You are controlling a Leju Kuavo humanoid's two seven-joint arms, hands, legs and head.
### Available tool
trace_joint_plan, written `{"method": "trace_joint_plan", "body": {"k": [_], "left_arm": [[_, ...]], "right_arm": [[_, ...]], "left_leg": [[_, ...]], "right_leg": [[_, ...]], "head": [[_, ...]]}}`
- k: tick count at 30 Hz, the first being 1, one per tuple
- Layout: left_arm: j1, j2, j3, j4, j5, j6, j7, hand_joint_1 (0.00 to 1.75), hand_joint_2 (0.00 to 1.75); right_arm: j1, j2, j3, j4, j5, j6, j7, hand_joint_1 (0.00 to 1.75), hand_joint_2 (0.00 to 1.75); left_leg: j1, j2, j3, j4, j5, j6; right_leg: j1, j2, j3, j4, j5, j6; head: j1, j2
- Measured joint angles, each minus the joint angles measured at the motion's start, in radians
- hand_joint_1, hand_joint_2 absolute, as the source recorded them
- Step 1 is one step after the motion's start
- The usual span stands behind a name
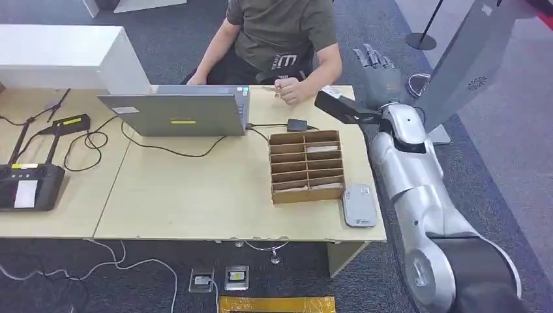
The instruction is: Pass the card to the sensor for recognition and then transmit it.
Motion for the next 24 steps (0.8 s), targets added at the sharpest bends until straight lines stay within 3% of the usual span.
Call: {"method": "trace_joint_plan", "body": {"k": [4, 14, 20, 24], "left_arm": [[0.003, 0.000, 0.011, 0.000, 0.001, 0.005, 0.000, 0.00, 0.00], [0.008, 0.000, 0.051, 0.000, 0.014, 0.023, 0.025, 0.00, 0.00], [0.000, -0.004, 0.069, 0.000, 0.010, 0.027, 0.039, 0.00, 0.00], [0.001, -0.010, 0.077, 0.000, -0.001, 0.034, 0.045, 0.00, 0.00]], "right_arm": [[-0.003, -0.115, -0.034, 0.011, 0.016, -0.001, 0.022, 0.00, 0.00], [0.084, -0.518, -0.178, 0.033, -0.003, -0.019, 0.073, 0.00, 0.00], [0.153, -0.646, -0.249, 0.044, -0.002, 0.022, 0.139, 0.00, 0.00], [0.254, -0.728, -0.323, 0.056, -0.023, 0.052, 0.157, 0.00, 0.00]], "left_leg": [[0.000, -0.002, -0.002, 0.004, 0.000, 0.000], [-0.001, -0.004, -0.010, 0.008, -0.003, 0.005], [-0.001, 0.001, -0.009, 0.008, -0.004, 0.008], [-0.001, -0.002, -0.010, 0.008, -0.003, 0.008]], "right_leg": [[0.000, -0.002, -0.001, 0.000, 0.000, 0.001], [-0.001, -0.006, -0.003, -0.001, 0.003, 0.005], [-0.001, -0.001, -0.005, -0.001, 0.004, 0.006], [-0.001, -0.004, -0.004, -0.001, 0.004, 0.006]], "head": [[0.001, 0.000], [0.000, 0.000], [0.000, 0.000], [0.000, 0.000]]}}
